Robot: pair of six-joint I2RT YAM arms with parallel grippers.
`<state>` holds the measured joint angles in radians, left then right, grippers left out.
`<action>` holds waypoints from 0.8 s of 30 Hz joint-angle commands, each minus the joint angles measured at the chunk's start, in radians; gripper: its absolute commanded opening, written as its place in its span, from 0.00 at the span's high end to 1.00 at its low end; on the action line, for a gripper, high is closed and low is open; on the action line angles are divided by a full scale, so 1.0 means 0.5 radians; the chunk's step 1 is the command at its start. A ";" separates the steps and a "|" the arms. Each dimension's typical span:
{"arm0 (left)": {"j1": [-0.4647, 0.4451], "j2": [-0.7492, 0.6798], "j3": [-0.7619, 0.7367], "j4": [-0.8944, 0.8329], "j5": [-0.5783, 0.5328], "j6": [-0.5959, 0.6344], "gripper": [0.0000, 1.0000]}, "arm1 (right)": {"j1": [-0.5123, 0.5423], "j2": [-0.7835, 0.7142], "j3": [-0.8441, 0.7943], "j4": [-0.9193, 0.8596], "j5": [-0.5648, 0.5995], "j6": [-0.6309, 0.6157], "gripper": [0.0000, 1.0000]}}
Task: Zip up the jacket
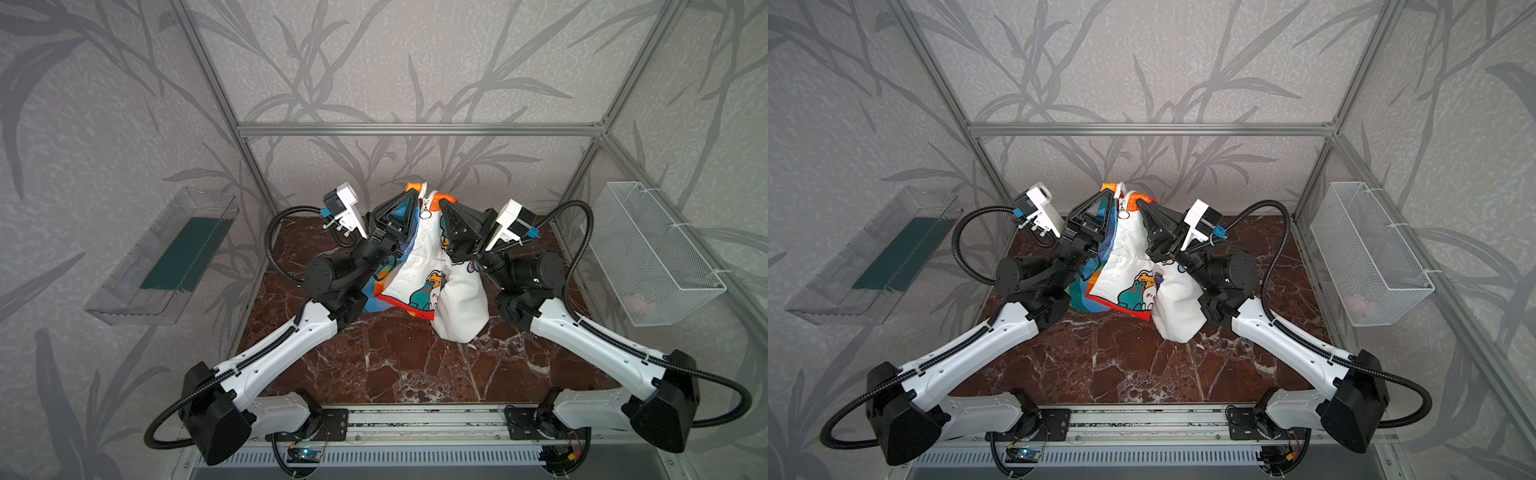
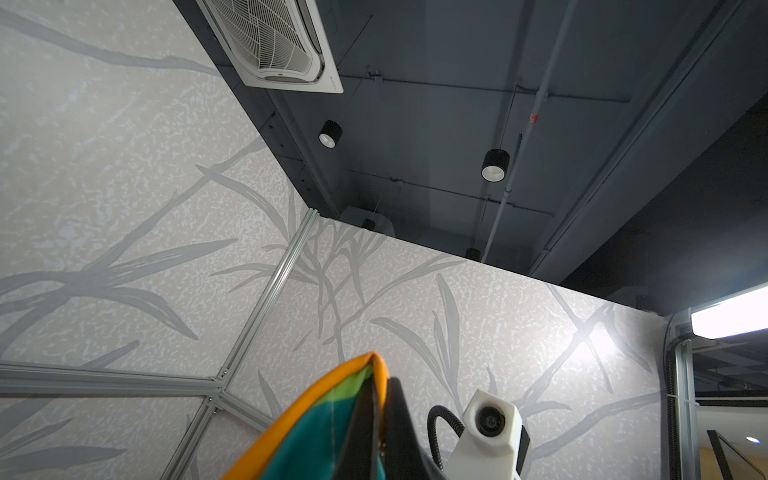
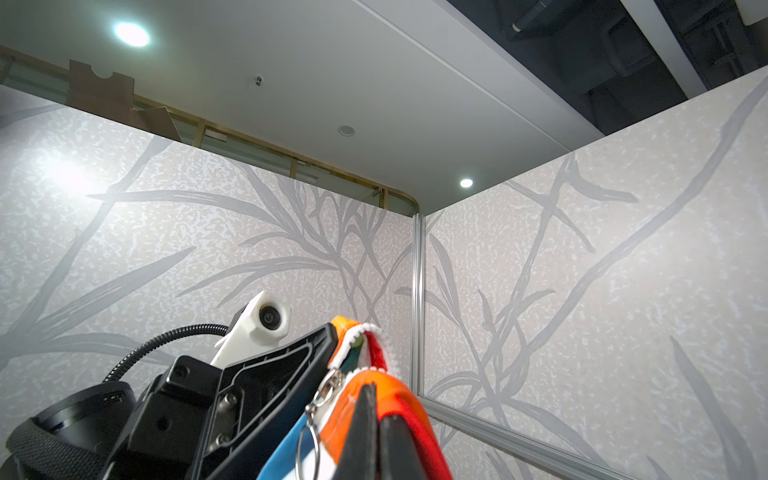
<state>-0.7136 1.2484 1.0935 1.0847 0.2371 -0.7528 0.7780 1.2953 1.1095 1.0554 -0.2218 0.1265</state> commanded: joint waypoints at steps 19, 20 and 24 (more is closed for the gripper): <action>-0.016 0.003 0.062 0.122 0.037 -0.022 1.00 | 0.015 0.006 0.068 0.144 -0.008 0.009 1.00; -0.015 0.004 0.062 0.119 0.035 -0.025 1.00 | 0.015 0.011 0.074 0.146 -0.007 0.007 1.00; -0.017 0.003 0.056 0.119 0.037 -0.025 1.00 | 0.015 0.024 0.089 0.144 -0.018 0.013 1.00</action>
<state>-0.7143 1.2530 1.0935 1.0855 0.2379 -0.7597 0.7780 1.3037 1.1145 1.0599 -0.2226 0.1276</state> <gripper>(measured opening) 0.048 0.047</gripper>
